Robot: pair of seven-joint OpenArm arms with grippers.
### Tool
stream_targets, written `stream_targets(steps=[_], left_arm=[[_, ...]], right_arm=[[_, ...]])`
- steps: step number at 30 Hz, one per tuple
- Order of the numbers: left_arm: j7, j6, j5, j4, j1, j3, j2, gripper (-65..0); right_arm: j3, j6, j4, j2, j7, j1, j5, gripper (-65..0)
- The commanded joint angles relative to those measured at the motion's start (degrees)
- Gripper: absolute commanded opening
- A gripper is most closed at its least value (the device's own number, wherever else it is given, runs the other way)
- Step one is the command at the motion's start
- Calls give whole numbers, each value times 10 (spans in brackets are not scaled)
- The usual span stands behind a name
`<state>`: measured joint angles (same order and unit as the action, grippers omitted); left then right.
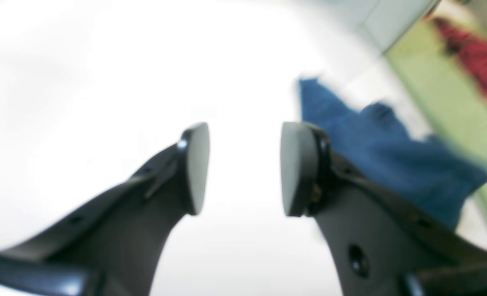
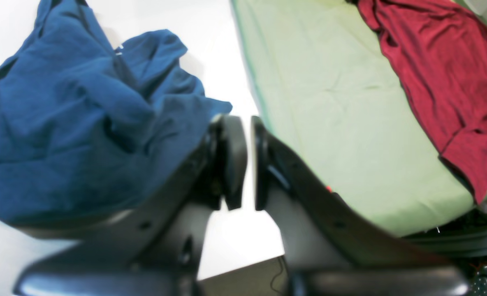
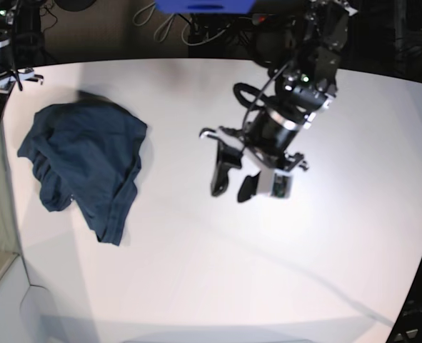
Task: Layout the t-shirt on the table in an organized manner, then fold the t-shirt properly
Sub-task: 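Move the left gripper to the crumpled navy t-shirt and grasp it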
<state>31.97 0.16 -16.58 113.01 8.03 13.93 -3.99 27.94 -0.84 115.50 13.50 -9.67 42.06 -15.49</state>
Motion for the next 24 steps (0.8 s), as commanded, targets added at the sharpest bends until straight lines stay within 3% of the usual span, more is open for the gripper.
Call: stream_targets(steps=[1,10,15,21,24], left_arm=[[-2,1,-2,-11,-21,8,11,-376],[-6,1,-1,-278,-164,85,99,-375],[-69,1,-1,-380,-214,147,129,-364],[-127,2,-1,-524,-262,201,130,-345],[-152,2,-2,-563,-265,207,130,-344]], right_arm=[[6,4,8,7,16,-3,-2,-559],[3,4,9,15,16,-48,-2,-481],[4,4,9,18,-7,-66,-2,-460],[16,-61,9,16,-73,-98,-1,-461],[25,-74,9,15,-85,-107,-1,-461]])
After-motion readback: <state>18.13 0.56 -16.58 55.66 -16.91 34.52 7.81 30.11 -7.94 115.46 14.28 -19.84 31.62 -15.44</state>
